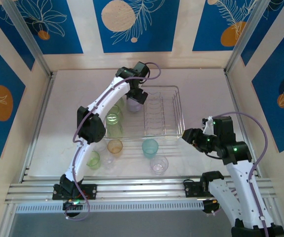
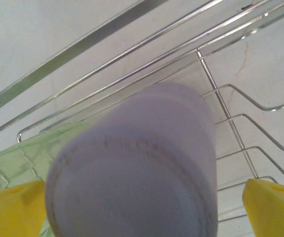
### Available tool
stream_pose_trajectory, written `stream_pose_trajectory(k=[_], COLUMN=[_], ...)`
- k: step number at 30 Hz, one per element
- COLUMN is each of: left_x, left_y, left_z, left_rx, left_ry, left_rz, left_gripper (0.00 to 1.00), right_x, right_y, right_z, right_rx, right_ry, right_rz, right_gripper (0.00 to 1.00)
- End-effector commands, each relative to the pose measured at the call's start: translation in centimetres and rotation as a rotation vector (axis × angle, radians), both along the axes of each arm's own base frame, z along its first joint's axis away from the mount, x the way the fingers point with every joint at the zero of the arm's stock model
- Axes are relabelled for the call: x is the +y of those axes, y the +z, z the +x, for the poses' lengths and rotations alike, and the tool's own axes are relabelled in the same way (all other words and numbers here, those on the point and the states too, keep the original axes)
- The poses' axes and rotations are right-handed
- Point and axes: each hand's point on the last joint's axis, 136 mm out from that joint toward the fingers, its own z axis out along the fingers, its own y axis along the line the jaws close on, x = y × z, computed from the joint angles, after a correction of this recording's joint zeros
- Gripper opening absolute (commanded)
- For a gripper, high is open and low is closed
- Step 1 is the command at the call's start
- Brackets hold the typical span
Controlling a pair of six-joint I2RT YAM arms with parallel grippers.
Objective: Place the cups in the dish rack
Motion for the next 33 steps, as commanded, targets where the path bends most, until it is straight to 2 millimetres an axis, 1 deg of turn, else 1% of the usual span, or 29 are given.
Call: stream_pose_trajectory(k=[1,4,9,10,12,16,20,22,25,30,33], left_x=[0.9,0.9,0.2,0.1,-0.1,0.1,1.1,1.9,3.6,6.6,8.3], left_y=[2.5,3.8,7.2,7.7,9.3,11.2,12.9,13.5,13.8,13.2,12.1], left_z=[0.8,0.8,-0.2,-0.4,-1.2,-3.0,-5.2,-6.6,-8.8,-12.8,-15.2], left_rx=[-0.071,-0.096,-0.158,-0.17,-0.205,-0.237,-0.292,-0.325,-0.392,-0.47,-0.512], left_ry=[0.025,0.032,0.008,0.004,-0.007,-0.017,-0.002,0.018,0.059,0.121,0.151], left_rz=[-0.004,-0.022,-0.114,-0.129,-0.177,-0.25,-0.329,-0.381,-0.47,-0.609,-0.684], left_gripper=[1.0,1.0,1.0,1.0,1.0,1.0,1.0,1.0,1.0,1.0,1.0], right_x=[0.6,1.2,2.9,3.2,4.0,5.8,7.5,8.3,9.4,10.5,10.8], right_y=[0.4,0.1,-0.9,-1.2,-1.6,-2.3,-3.0,-3.6,-4.3,-5.9,-6.4], right_z=[-0.8,-1.1,-1.7,-1.8,-1.8,-1.6,-1.0,-0.6,0.0,1.0,1.4], right_rx=[0.014,0.028,0.065,0.072,0.081,0.102,0.125,0.144,0.159,0.176,0.179], right_ry=[0.048,0.084,0.186,0.207,0.251,0.332,0.393,0.419,0.457,0.491,0.501], right_rz=[-0.007,-0.019,-0.103,-0.129,-0.191,-0.281,-0.346,-0.374,-0.419,-0.486,-0.511], right_gripper=[0.5,0.5,0.5,0.5,0.51,0.53,0.54,0.54,0.54,0.53,0.52])
